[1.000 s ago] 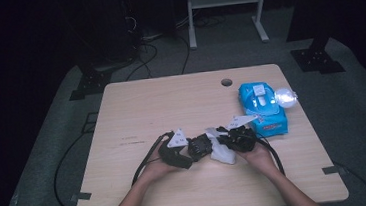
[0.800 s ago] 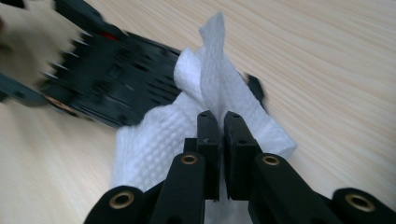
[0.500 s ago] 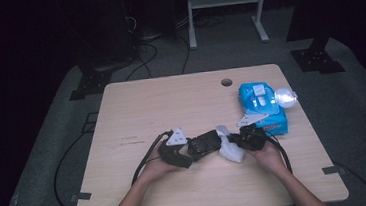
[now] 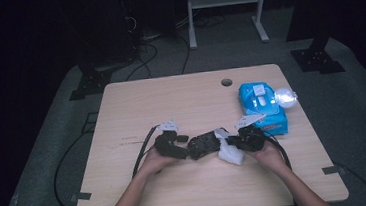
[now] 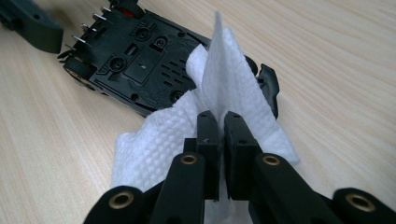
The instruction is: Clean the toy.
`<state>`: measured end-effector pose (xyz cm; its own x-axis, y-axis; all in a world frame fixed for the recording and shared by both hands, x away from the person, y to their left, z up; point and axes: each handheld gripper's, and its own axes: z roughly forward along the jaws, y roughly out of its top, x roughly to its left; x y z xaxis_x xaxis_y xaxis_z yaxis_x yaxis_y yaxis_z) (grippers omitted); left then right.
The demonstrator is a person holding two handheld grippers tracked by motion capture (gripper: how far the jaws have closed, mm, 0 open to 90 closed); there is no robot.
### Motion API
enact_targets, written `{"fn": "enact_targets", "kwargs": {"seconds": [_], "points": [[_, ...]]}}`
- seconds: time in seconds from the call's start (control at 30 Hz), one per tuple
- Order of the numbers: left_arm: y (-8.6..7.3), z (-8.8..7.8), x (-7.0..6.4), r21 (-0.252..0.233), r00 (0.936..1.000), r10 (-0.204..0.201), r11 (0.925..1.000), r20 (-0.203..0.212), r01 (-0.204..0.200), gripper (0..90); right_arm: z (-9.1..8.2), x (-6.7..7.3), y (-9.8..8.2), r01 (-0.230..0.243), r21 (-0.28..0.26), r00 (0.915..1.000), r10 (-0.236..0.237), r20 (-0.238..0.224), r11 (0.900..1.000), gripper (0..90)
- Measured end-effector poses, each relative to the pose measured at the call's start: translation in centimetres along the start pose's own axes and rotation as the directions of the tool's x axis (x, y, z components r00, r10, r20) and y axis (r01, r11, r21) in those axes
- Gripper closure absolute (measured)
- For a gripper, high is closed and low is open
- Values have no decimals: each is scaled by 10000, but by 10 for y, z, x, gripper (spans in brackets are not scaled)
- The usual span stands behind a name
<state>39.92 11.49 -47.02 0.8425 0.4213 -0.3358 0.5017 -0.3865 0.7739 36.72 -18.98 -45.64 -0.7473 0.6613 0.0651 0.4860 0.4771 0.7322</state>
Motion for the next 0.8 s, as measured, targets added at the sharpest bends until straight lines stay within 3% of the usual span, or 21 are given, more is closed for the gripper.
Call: {"fn": "enact_targets", "kwargs": {"seconds": [0.27,0.4,0.57,0.8], "points": [[-2,2,11,308,9910,-1297,9912,316,1288,204,-1,1,-3,158,-98,9998,-160,-129,9998,855],[-3,7,12,540,9852,-1643,9854,484,1617,215,-2,2,-4,161,-158,9997,-164,-161,9997,855],[-2,10,12,624,9808,-1837,9818,661,1797,234,-2,4,-6,168,-215,9997,-172,-163,9996,856],[-1,9,7,705,9917,-1245,9900,323,1220,287,-3,3,-7,58,-289,9995,-67,-294,9996,858]]}}
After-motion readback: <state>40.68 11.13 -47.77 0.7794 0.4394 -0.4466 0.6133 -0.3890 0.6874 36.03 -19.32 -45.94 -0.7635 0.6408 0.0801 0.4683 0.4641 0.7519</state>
